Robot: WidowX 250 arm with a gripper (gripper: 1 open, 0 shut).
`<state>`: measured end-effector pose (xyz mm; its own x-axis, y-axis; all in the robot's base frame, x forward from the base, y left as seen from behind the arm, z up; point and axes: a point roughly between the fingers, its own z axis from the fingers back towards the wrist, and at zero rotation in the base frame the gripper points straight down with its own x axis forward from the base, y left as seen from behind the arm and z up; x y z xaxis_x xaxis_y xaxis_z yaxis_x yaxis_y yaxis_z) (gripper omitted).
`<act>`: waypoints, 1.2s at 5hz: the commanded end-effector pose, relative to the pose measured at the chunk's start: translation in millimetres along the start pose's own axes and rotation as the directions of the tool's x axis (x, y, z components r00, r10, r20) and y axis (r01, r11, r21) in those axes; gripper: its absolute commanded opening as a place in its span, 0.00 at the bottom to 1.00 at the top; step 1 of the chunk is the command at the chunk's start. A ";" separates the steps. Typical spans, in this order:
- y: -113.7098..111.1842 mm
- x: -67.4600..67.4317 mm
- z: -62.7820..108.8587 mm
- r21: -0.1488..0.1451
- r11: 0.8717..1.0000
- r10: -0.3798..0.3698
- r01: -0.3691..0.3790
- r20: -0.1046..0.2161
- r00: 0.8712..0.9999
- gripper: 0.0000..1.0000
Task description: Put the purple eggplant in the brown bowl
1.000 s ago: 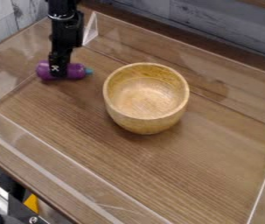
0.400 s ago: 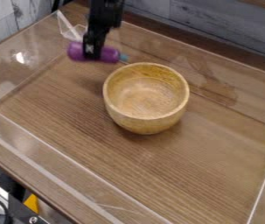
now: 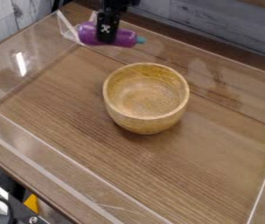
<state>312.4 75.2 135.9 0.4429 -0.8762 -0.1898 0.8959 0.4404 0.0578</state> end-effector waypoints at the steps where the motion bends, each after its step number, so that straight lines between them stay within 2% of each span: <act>1: -20.7 7.9 10.3 0.044 0.999 -0.015 0.014 0.028 0.999 0.00; 2: -40.5 20.1 -2.2 0.030 0.999 -0.036 0.036 0.033 0.999 0.00; 4: -50.0 38.1 -23.3 0.020 0.999 -0.029 0.028 0.037 0.999 0.00; 5: -63.5 63.8 -30.6 0.020 0.999 -0.040 0.039 0.038 0.998 0.00; 6: -72.9 84.0 -37.8 0.024 0.999 -0.031 0.031 0.025 0.999 0.00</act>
<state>280.4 -18.1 72.4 0.4254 -0.8865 -0.1818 0.9045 0.4234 0.0518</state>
